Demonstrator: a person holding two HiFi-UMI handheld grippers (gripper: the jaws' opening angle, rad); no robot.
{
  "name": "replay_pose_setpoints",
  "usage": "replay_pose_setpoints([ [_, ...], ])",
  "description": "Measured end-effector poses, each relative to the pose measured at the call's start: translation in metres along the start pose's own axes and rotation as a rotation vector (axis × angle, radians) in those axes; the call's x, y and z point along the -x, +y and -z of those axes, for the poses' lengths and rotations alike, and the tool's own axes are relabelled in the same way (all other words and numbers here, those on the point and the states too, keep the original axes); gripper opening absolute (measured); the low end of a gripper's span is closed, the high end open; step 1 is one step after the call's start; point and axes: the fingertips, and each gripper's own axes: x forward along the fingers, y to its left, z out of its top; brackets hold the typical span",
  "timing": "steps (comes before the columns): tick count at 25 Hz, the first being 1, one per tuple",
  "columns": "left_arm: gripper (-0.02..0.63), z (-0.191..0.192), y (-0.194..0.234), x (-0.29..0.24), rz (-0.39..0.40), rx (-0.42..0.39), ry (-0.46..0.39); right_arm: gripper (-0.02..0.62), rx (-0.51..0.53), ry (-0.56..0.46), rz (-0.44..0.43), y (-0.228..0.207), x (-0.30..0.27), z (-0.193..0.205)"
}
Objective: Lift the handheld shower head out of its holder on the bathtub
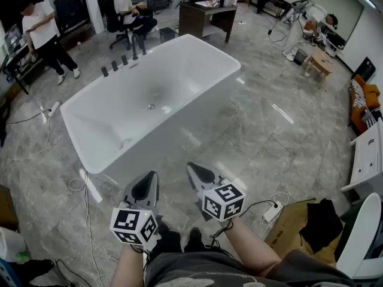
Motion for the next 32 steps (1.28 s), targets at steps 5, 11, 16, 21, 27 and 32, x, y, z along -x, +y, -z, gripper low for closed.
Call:
replay_pose_setpoints([
  [5, 0.015, -0.003, -0.004, 0.002, -0.003, 0.006, -0.002, 0.026, 0.0, -0.001, -0.005, 0.001, 0.003, -0.003],
  [11, 0.015, 0.0, 0.0, 0.0, -0.007, 0.009, 0.0, 0.026, 0.0, -0.001, -0.006, 0.0, -0.001, -0.001],
  [16, 0.015, 0.001, -0.003, -0.005, -0.002, 0.007, 0.01, 0.026, 0.001, -0.032, 0.013, -0.005, 0.003, -0.008],
  [21, 0.015, -0.003, -0.008, -0.009, -0.01, 0.004, 0.008, 0.028, -0.032, -0.082, 0.033, -0.023, 0.019, -0.019],
  [27, 0.015, -0.011, -0.002, -0.014, -0.026, 0.022, -0.014, 0.028, -0.055, -0.075, 0.038, -0.04, 0.026, -0.016],
  [32, 0.015, -0.012, 0.013, -0.037, -0.014, 0.025, -0.003, 0.028, -0.065, -0.053, 0.056, -0.057, 0.007, -0.017],
])
